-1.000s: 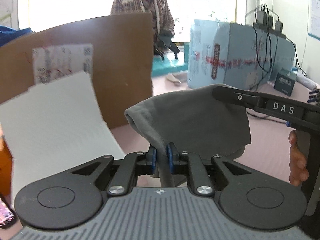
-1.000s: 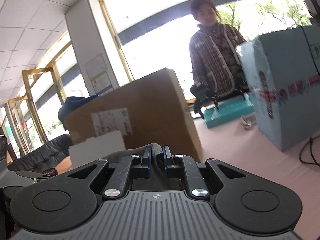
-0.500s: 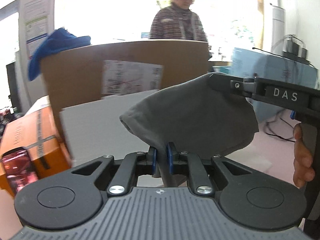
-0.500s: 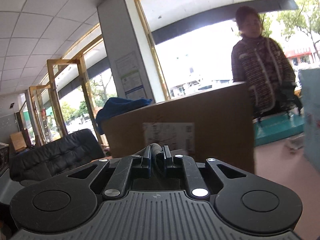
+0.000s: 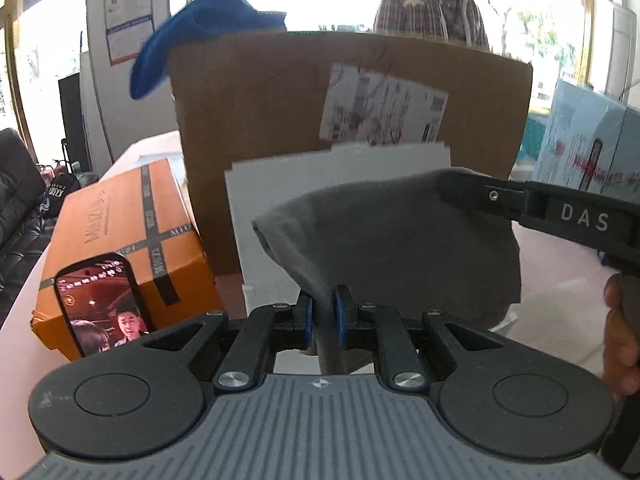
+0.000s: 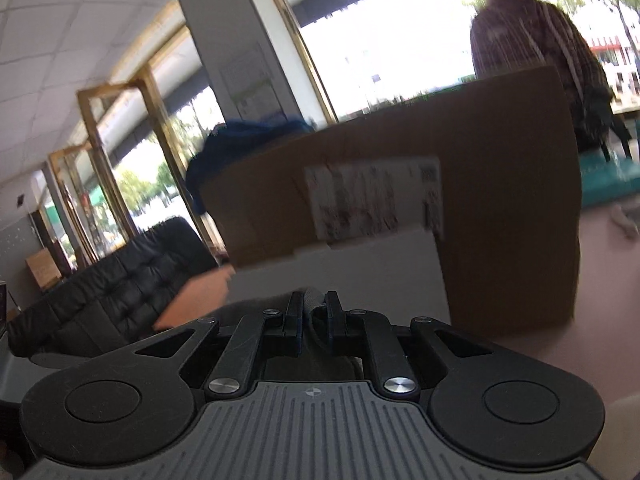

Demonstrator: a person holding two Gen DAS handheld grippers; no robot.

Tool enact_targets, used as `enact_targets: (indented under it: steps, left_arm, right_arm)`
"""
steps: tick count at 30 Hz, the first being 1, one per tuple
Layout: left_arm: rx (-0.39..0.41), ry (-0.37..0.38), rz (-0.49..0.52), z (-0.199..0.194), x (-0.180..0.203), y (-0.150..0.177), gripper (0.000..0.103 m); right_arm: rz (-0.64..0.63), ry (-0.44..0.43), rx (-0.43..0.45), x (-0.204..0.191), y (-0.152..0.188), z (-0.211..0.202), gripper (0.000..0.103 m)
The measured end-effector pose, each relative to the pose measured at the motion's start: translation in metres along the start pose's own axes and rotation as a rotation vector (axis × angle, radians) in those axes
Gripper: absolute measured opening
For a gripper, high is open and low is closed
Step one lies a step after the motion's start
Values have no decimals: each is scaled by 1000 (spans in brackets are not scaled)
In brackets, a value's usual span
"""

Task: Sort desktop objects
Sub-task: 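Lift the grey cloth with the left gripper and carry it into the white box, then open the left gripper to drop the grey cloth in the box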

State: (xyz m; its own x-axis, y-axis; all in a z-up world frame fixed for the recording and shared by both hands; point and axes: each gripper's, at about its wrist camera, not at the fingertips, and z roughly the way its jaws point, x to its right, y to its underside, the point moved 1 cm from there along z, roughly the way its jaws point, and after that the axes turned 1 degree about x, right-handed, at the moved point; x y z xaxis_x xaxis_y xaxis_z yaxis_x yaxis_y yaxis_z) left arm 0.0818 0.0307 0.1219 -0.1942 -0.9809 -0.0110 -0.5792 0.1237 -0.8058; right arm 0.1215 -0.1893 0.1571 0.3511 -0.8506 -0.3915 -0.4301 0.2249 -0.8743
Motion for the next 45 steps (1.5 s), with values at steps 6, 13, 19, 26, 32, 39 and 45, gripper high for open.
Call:
enact_targets:
  steps: [6,13,19,26,32,39,45]
  left_arm:
    - [-83,10,36,22,6,4,10]
    - [-168,-10,22,49,5,10,10]
    - [-231,-17,35,68,7,17,11]
    - [-253,-27,58,77,16,20,12]
    - [-241,-32,34,76,14,21,22]
    - [-173,-31,23,68,15,21,70]
    - [-124,-7,22,60,17,17,82]
  right_arm:
    - [59,37,-108,21,11,13,10]
    - [5,95,-198,24,26,38,10]
    - [-56,149,-272,25,40,62,10]
    - [-97,192,-308,26,46,74,10]
    - [-118,200,-319,26,48,76,10]
    - [-119,185,-324,26,46,78,11]
    - [-29,20,-292,27,38,67,60]
